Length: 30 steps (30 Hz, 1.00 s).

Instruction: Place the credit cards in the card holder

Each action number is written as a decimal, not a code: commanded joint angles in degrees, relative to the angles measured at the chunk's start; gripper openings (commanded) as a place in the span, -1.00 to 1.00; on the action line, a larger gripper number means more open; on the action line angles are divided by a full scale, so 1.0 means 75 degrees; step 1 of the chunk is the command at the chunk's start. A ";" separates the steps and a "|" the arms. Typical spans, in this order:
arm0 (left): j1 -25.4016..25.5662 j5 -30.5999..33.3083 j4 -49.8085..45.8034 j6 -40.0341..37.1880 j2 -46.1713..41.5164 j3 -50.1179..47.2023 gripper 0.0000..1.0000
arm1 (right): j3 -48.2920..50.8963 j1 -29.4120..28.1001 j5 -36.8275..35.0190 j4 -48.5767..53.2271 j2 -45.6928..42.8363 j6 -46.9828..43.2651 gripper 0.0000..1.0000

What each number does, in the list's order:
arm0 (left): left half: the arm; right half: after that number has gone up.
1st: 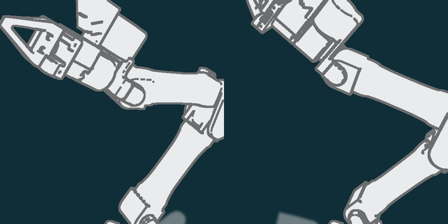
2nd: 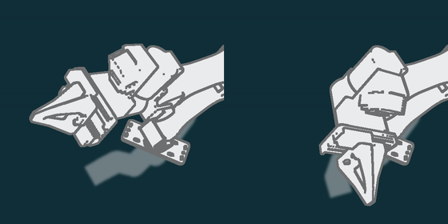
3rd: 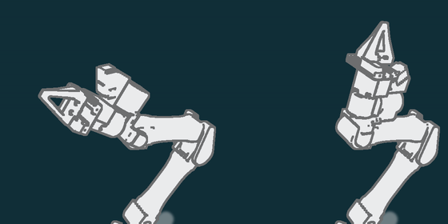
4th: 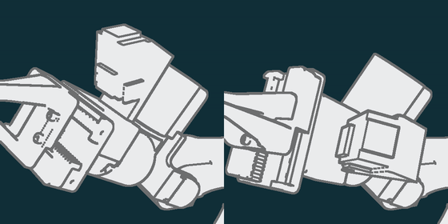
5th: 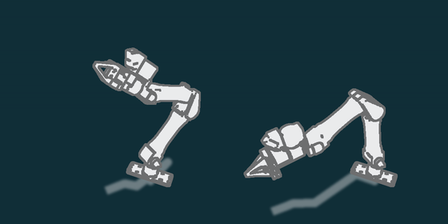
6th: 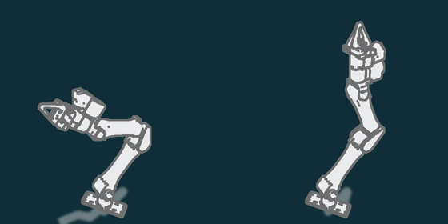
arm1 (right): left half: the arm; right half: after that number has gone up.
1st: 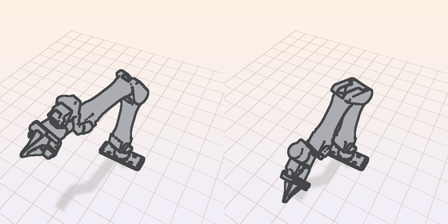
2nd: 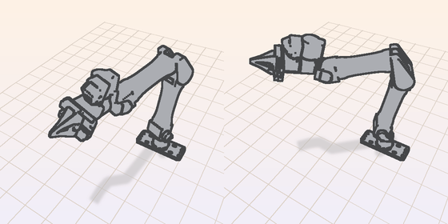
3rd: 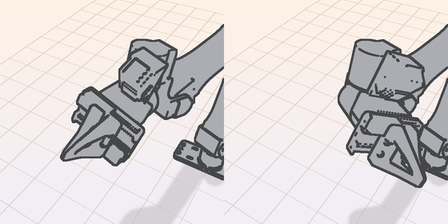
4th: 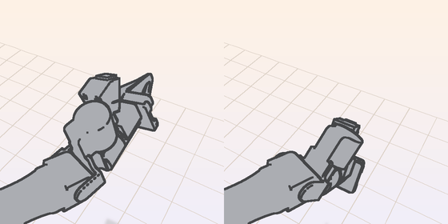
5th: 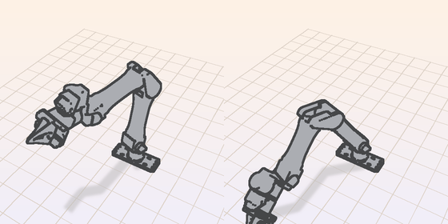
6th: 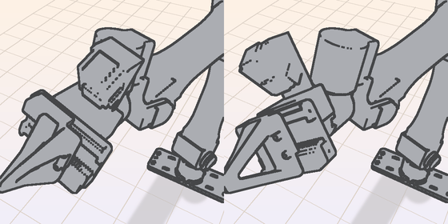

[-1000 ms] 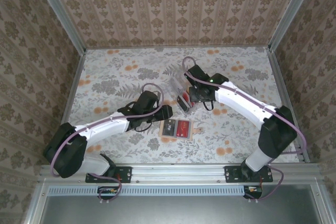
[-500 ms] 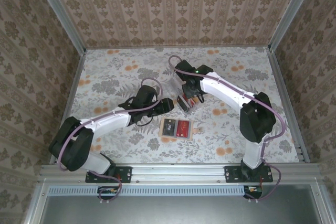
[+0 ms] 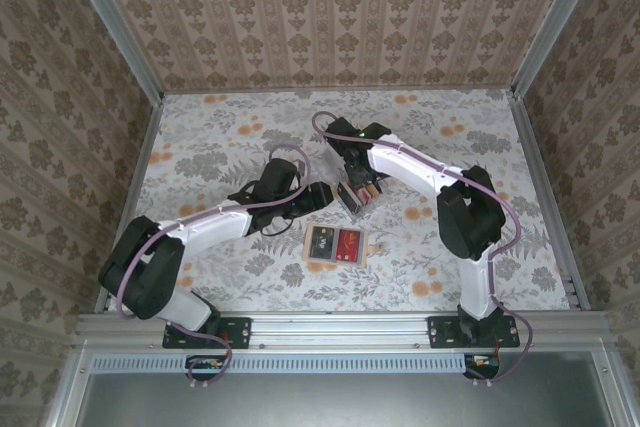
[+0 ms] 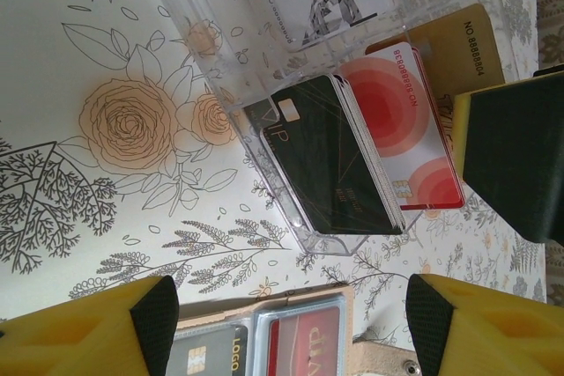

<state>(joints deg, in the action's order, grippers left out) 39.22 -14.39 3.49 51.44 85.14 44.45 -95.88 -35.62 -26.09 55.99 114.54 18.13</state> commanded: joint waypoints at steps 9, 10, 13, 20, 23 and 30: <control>-0.0084 -0.0202 0.0155 0.0138 0.0153 0.0179 0.43 | -0.0260 0.0038 -0.0787 0.0308 0.0065 -0.0049 0.21; -0.0091 -0.0208 0.0149 0.0137 0.0146 0.0179 0.43 | -0.0277 0.0035 -0.0809 0.0301 0.0014 -0.0071 0.20; -0.0098 -0.0214 0.0154 0.0137 0.0151 0.0191 0.43 | -0.0283 0.0022 -0.0834 0.0294 -0.0093 -0.0085 0.16; -0.0097 -0.0259 0.0156 0.0145 0.0146 0.0214 0.43 | -0.0283 0.0014 -0.0845 0.0258 -0.0246 -0.0127 0.05; -0.0097 -0.0272 0.0151 0.0150 0.0151 0.0212 0.43 | -0.0283 0.0011 -0.0881 0.0256 -0.0270 -0.0161 0.01; -0.0100 -0.0296 0.0141 0.0173 0.0161 0.0232 0.43 | -0.0283 0.0003 -0.0905 0.0246 -0.0273 -0.0208 -0.07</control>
<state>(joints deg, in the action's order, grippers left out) 38.85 -15.70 3.51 51.86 85.56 44.47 -96.42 -35.66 -30.06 55.96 114.61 17.65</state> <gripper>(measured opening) 0.715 0.472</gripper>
